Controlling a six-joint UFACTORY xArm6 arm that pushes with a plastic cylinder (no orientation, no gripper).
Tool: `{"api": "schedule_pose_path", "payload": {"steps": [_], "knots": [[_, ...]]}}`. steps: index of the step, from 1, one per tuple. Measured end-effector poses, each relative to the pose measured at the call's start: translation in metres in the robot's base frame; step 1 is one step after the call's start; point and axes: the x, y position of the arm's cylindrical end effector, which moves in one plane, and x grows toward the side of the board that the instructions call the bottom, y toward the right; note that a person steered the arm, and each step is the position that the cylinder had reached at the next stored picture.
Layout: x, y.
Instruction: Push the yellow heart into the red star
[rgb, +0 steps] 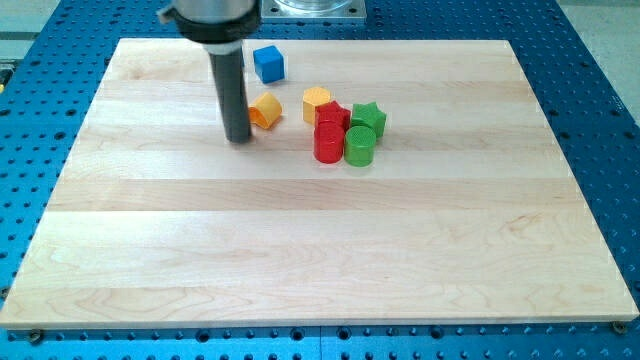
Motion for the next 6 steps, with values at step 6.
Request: {"api": "schedule_pose_path", "payload": {"steps": [6], "knots": [[-0.030, 0.071]]}}
